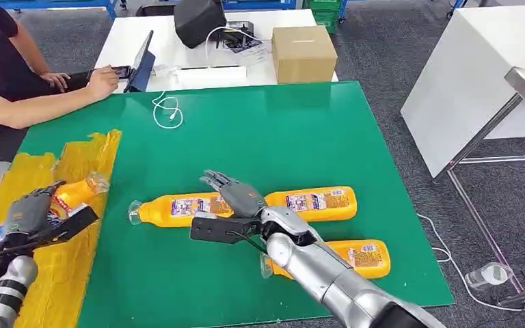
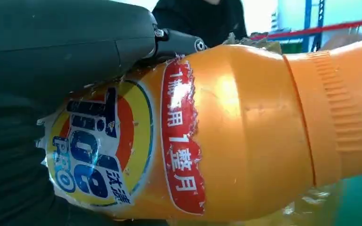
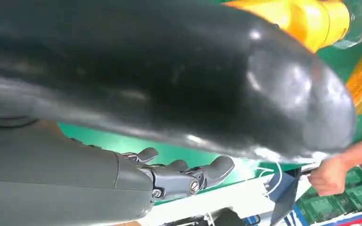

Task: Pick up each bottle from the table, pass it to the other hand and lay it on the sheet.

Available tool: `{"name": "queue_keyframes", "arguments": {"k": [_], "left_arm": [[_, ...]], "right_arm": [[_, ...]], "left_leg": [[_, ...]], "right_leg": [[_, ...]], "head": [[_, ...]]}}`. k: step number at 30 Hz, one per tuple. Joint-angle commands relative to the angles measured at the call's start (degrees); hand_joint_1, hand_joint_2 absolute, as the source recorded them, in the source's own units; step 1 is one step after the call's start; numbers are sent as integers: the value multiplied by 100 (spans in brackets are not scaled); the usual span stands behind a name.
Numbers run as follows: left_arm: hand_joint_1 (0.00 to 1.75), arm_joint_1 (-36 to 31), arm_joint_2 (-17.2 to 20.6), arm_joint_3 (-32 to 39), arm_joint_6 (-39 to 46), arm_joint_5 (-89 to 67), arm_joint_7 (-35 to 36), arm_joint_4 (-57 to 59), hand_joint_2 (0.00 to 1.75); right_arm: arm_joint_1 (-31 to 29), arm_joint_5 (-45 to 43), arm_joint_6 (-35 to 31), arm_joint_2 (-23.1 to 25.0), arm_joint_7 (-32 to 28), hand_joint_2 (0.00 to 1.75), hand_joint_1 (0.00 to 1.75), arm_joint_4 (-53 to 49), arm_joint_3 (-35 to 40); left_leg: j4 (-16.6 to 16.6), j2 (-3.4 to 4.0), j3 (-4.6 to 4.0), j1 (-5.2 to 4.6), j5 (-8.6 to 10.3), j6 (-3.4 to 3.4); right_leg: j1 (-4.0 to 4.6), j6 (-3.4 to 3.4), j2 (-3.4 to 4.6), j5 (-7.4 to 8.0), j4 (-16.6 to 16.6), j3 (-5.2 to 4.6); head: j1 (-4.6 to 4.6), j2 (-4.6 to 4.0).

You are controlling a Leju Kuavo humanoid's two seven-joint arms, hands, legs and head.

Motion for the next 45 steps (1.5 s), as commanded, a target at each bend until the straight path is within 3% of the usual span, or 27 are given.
{"name": "queue_keyframes", "arguments": {"k": [1, 4, 7, 10, 18, 27, 36, 45], "left_arm": [[0, -104, 445, -286, -1675, 666, -1148, 736, 0], [0, 505, 734, -429, -2316, 1255, -1794, 282, 0], [0, 1100, 674, -388, -2513, 1655, -2177, -377, 0], [0, 1747, 824, -1027, -2466, 2660, -2177, -1583, 0], [0, 2097, 887, -1336, -2265, 3096, -2177, -2153, 0], [0, 1692, 45, -1158, -1704, 3386, -2177, -2269, 0], [0, 1692, 18, -1107, -1652, 3452, -2177, -2308, 0], [0, 1471, -341, -814, -1889, 4042, -2177, -2370, 0]], "right_arm": [[-602, -85, 136, 171, -127, 0, 0, 879, 396], [-752, -149, 206, 278, -203, 0, 0, 1042, 464], [-828, -196, 242, 338, -232, 0, 0, 1122, 542], [-881, -216, 256, 396, -269, 0, 0, 1204, 596], [-906, -197, 250, 482, -265, 0, 0, 1312, 624], [-1003, -54, 171, 665, -159, 0, 0, 1690, 639], [-999, -22, 163, 675, -144, 0, 0, 1741, 645], [-1031, 109, 104, 721, -63, 0, 0, 1990, 638]], "left_leg": [[1, 9, 2, 3, 2, 3], [0, 30, 4, 1, -3, 1], [-15, 38, 26, -10, -3, 2], [-16, 40, 31, -4, -1, 4], [-2, 3, 16, 5, 5, 5], [-7, -40, 13, -1, 22, 2], [-1, -28, 8, 2, 14, 1], [3, -38, -4, 2, 17, 1]], "right_leg": [[5, -6, 8, 5, -1, 1], [2, -5, 28, 5, 2, -5], [-9, -5, 38, 4, -2, 9], [-3, -7, 38, 9, -9, 14], [5, -11, -5, 8, -5, 18], [-4, -7, -52, 4, -7, 24], [2, -6, -40, 1, -4, 19], [1, -5, -49, 1, -1, 7]], "head": [[-2, 0], [2, 0], [-4, 0], [-4, 0], [-2, 0], [-2, 0], [0, 0], [0, 0]]}}
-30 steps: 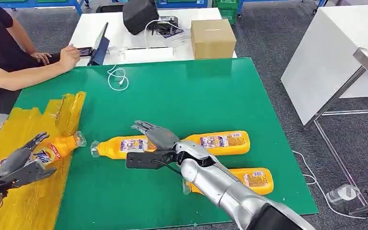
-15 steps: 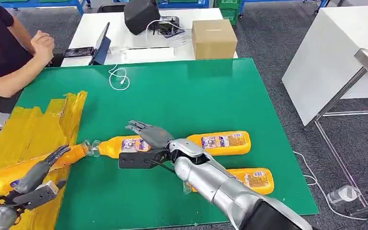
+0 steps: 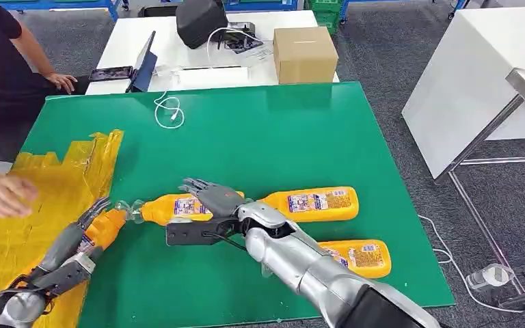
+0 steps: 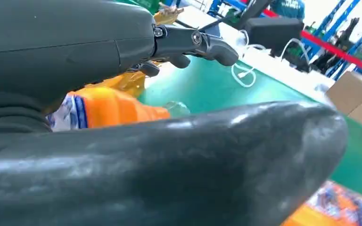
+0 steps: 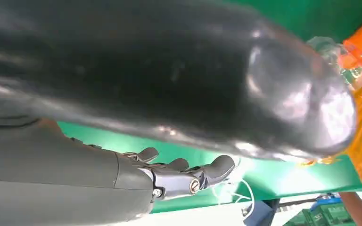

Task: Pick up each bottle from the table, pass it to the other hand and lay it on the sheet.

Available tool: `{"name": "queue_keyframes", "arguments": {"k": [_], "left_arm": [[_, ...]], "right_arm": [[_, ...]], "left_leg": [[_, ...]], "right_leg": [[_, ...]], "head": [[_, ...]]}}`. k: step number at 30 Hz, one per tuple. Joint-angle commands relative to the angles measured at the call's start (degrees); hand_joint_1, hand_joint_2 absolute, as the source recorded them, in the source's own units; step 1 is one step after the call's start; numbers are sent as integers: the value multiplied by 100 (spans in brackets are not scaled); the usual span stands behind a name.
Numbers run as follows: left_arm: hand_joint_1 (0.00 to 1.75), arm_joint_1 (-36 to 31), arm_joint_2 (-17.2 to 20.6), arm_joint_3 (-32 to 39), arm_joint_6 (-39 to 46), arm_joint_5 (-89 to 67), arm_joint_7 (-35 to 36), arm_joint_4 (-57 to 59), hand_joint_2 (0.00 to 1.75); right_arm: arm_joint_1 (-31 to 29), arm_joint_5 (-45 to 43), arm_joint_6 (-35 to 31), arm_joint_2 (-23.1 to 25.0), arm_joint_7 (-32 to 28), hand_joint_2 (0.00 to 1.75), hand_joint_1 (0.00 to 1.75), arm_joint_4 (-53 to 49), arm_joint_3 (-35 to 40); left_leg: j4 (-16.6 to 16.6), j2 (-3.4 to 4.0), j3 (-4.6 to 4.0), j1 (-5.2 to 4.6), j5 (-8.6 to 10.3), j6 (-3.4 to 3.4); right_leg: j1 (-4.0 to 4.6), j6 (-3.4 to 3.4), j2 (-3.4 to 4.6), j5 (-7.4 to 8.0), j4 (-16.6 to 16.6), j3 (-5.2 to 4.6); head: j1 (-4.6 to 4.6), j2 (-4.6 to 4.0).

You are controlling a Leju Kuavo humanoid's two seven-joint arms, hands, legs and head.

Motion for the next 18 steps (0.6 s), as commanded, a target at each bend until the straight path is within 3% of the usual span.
{"name": "queue_keyframes", "arguments": {"k": [1, 7, 8, 13, 18], "left_arm": [[0, -331, -522, 268, -215, 296, 30, 69, 0], [0, -383, -624, 400, -318, 465, 30, 41, 0], [0, -376, -643, 428, -321, 492, 30, 8, 0], [0, -610, -1262, 1301, -1770, 1963, 30, -600, 0], [0, -575, -1845, 1964, -2909, 2401, 30, -1031, 0]], "right_arm": [[-340, 64, -30, -9, 64, 0, 0, 596, 218], [-402, 100, -7, 8, 108, 0, 0, 688, 211], [-410, 102, -6, 9, 110, 175, 0, 701, 202], [-662, 197, -58, 102, 280, 175, 0, 1023, 17], [-708, 443, -198, 184, 521, 175, 0, 1294, -21]], "left_leg": [[4, -14, -8, 3, 4, 4], [4, -11, -9, 7, 5, 5], [5, -11, -10, 5, 4, 4], [10, -17, -18, 4, 5, 4], [6, -5, -13, 0, 4, 6]], "right_leg": [[4, -3, -15, 1, -1, 0], [9, -6, -12, 3, -4, 1], [7, -5, -12, 2, -1, 0], [5, -3, -18, 1, 4, -9], [2, 0, -5, 3, 2, -7]], "head": [[2, 0], [0, 0], [0, 0], [0, 0], [0, 0]]}}
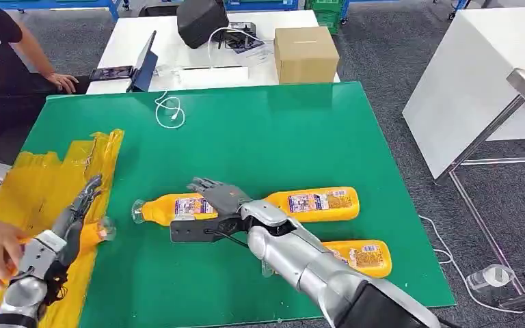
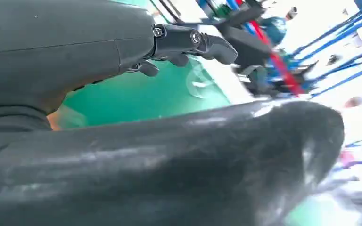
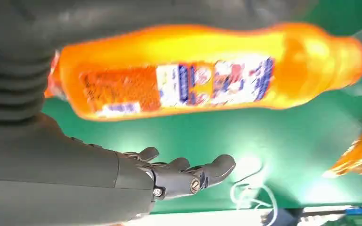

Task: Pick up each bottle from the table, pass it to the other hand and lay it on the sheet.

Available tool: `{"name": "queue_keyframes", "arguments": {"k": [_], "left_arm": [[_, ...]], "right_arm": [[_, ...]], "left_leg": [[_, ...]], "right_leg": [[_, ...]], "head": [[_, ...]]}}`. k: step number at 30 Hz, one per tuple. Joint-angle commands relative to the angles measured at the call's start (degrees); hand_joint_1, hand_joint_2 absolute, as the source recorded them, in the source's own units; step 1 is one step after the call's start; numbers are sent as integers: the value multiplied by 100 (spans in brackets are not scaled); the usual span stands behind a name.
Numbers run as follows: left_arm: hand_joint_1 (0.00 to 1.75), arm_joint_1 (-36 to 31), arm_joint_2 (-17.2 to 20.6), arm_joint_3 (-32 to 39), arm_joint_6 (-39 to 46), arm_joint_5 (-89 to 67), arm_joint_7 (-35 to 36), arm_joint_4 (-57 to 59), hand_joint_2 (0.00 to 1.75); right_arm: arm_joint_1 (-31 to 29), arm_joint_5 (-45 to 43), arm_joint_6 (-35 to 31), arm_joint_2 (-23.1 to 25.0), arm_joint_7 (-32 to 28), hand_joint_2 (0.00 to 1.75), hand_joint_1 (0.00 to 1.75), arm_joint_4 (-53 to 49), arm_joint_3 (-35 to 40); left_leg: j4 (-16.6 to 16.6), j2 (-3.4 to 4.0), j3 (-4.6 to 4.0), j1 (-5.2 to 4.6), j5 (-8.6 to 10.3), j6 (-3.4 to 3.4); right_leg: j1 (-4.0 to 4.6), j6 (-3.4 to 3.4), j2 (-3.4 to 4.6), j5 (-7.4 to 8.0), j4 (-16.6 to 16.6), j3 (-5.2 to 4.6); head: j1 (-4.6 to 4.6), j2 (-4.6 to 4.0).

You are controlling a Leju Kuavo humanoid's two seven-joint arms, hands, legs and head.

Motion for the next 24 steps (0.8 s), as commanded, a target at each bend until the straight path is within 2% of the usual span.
{"name": "queue_keyframes", "arguments": {"k": [1, 12, 24], "left_arm": [[0, -314, -1247, 1326, -1376, 532, 28, -720, 0], [0, -551, -1467, 1306, -1667, 552, 28, -579, 0], [0, -569, -1689, 1123, -1896, 677, 28, -734, 0]], "right_arm": [[-506, 284, -130, 144, 306, 175, 0, 959, -41], [-528, 644, 33, 235, 654, 175, 0, 1351, 22], [-48, 1136, 321, 306, 912, 175, 0, 1616, 317]], "left_leg": [[8, -6, -11, 5, 2, 5], [6, -10, -7, 3, 3, 3], [-1, -14, 0, 5, 4, 3]], "right_leg": [[6, -2, -6, 4, 0, -3], [1, -4, -8, 1, 1, -2], [5, -4, -11, 2, -10, 8]], "head": [[0, 0], [0, 0], [-2, 0]]}}
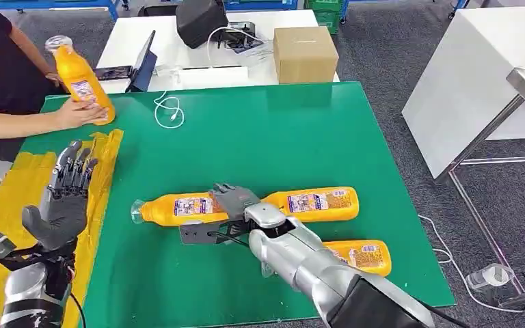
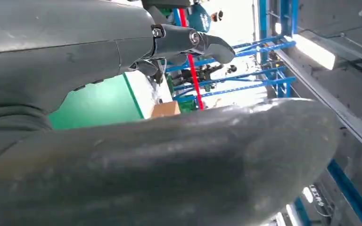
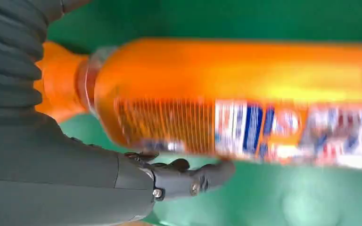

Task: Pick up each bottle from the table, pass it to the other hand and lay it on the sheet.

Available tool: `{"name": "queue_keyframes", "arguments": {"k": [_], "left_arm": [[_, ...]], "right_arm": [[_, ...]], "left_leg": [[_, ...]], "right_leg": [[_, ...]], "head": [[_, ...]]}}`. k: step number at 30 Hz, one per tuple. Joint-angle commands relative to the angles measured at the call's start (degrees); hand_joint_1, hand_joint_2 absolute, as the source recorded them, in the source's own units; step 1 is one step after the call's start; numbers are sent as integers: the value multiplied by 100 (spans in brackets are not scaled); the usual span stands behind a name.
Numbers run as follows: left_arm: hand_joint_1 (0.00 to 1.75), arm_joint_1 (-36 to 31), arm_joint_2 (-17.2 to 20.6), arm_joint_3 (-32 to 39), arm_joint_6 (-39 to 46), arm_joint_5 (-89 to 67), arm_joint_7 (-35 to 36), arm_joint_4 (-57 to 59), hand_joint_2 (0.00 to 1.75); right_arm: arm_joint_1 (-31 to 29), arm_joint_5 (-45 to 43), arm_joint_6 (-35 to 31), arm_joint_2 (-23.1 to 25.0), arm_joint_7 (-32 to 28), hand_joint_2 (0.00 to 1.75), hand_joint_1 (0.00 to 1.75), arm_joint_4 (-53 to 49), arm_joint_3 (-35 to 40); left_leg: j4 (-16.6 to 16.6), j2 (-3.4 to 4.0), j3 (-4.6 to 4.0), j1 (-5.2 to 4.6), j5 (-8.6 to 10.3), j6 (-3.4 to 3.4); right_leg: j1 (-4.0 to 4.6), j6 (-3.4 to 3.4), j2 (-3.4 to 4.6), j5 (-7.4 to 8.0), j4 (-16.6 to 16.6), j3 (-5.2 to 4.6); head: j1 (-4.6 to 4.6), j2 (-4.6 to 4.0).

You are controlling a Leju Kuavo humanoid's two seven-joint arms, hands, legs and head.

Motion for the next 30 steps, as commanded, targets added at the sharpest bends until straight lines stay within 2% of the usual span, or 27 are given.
{"name": "queue_keyframes", "arguments": {"k": [1, 6, 7, 8, 9, 12, 18, 24, 30], "left_arm": [[0, -297, -316, -38, -76, 76, 28, 127, 0], [0, -505, -372, -173, -72, 41, 28, 290, 0], [0, -531, -388, -192, -86, 77, 28, 313, 0], [0, -533, -400, -213, -95, 91, 28, 278, 0], [0, -505, -422, -207, -87, 118, 28, 226, 0], [0, -505, -422, -207, -87, 118, 28, 226, 0], [0, -413, -448, -121, -108, 174, 28, 151, 0], [0, -342, -442, -30, 41, 83, 28, 130, 0], [0, -342, -442, -30, 41, 83, 28, 130, 0]], "right_arm": [[138, 300, 250, 35, 148, 175, 0, 625, 397], [350, 509, 518, 35, 335, 175, 2, 762, 612], [393, 556, 545, 29, 354, 175, 35, 804, 645], [440, 580, 556, 17, 370, 175, 108, 817, 651], [477, 622, 564, 15, 363, 175, 155, 820, 666], [477, 622, 564, 15, 363, 175, 155, 820, 666], [419, 558, 537, 35, 392, 175, 175, 744, 540], [364, 396, 156, 26, 325, 175, 175, 690, 197], [364, 396, 156, 26, 325, 175, 175, 690, 197]], "left_leg": [[-2, -11, 2, 4, 2, 2], [-6, -27, 7, 8, 7, 3], [-5, -26, 8, 7, 6, 2], [-4, -29, 7, 10, 7, 2], [-8, -32, 12, 9, 9, 3], [-10, -25, 19, 8, 9, 4], [-6, -6, 48, 4, 6, 2], [-5, -3, 55, 3, 8, 4], [-7, -8, 44, 5, 15, 3]], "right_leg": [[5, -3, -12, 0, -7, 10], [8, -6, -28, 1, -15, 18], [7, -5, -26, 0, -13, 17], [10, -6, -30, 2, -16, 19], [9, -6, -32, 2, -20, 24], [8, -5, -27, 4, -21, 29], [3, -5, -9, 6, -12, 42], [3, 2, -4, 7, -11, 55], [6, -2, -9, 13, -15, 47]], "head": [[0, 0], [-2, 0], [0, 0], [-4, 0], [-2, 0], [0, 0], [-4, 0], [-2, 0], [-2, 0]]}}
